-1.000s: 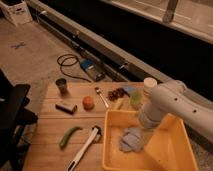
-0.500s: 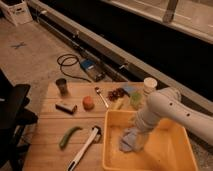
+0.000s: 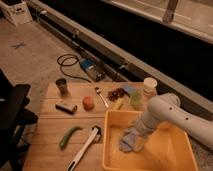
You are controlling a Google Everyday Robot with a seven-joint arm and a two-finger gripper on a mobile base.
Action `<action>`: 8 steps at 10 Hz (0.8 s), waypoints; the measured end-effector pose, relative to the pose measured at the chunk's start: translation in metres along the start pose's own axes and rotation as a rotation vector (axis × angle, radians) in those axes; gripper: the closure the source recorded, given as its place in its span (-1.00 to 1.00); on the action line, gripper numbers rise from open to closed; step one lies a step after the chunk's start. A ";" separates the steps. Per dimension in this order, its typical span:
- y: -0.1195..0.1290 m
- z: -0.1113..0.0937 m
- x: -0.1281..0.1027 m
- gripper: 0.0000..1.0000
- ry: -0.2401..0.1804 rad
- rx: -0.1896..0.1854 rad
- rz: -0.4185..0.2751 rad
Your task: Place towel in plastic cup
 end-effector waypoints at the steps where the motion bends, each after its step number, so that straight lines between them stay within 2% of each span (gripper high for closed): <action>1: 0.000 0.000 0.000 -0.54 0.000 0.000 0.000; 5: 0.000 0.001 0.000 -0.54 0.003 0.000 0.002; 8: 0.002 0.004 0.015 -0.54 0.010 0.039 0.049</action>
